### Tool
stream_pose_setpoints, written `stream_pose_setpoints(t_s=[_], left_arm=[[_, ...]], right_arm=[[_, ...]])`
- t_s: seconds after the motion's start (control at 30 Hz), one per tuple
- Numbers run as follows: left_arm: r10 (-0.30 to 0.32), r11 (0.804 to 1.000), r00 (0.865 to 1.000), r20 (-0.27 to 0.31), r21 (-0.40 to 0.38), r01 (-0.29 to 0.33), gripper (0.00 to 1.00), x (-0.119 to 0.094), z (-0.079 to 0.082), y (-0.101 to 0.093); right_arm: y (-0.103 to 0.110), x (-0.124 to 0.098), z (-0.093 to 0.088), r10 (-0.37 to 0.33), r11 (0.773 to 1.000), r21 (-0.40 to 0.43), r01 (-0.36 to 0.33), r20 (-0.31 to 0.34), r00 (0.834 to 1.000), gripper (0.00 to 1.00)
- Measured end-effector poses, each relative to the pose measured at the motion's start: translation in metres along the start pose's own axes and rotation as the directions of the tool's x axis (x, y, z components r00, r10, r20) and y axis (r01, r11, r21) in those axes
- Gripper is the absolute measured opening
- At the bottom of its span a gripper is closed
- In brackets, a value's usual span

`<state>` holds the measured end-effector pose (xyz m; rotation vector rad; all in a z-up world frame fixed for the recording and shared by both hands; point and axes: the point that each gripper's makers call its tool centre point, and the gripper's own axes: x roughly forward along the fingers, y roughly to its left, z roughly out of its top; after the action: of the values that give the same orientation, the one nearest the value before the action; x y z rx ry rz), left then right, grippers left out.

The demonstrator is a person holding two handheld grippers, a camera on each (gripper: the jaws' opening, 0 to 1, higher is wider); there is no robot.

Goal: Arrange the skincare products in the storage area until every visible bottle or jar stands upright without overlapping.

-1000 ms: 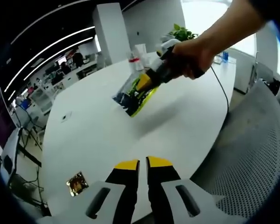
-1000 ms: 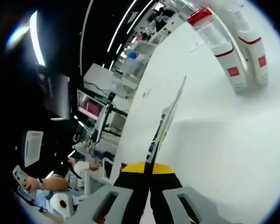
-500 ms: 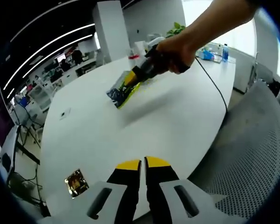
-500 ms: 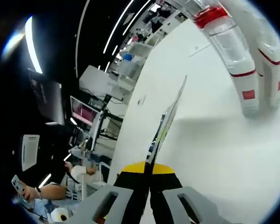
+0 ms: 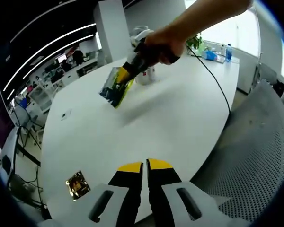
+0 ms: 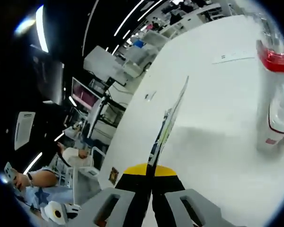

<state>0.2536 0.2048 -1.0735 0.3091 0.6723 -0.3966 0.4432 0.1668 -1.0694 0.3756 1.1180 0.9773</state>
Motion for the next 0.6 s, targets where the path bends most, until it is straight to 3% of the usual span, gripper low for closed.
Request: stream_pose_setpoints(t_s=[0.13, 0.2, 0.6], left_arm=[[0.004, 1.000, 1.000, -0.002, -0.003, -0.004, 0.00, 0.000, -0.001, 0.001], [0.007, 1.000, 1.000, -0.002, -0.002, -0.007, 0.00, 0.000, 0.000, 0.001], [0.019, 1.000, 1.000, -0.013, -0.007, -0.019, 0.00, 0.000, -0.003, 0.004]], right_arm=[[-0.008, -0.003, -0.008, -0.003, 0.998, 0.057, 0.002, 0.009, 1.000, 0.00], [-0.022, -0.003, -0.009, -0.024, 0.996, 0.092, 0.024, 0.004, 1.000, 0.00], [-0.046, -0.005, -0.003, -0.079, 0.986, 0.148, 0.078, 0.001, 0.997, 0.00]])
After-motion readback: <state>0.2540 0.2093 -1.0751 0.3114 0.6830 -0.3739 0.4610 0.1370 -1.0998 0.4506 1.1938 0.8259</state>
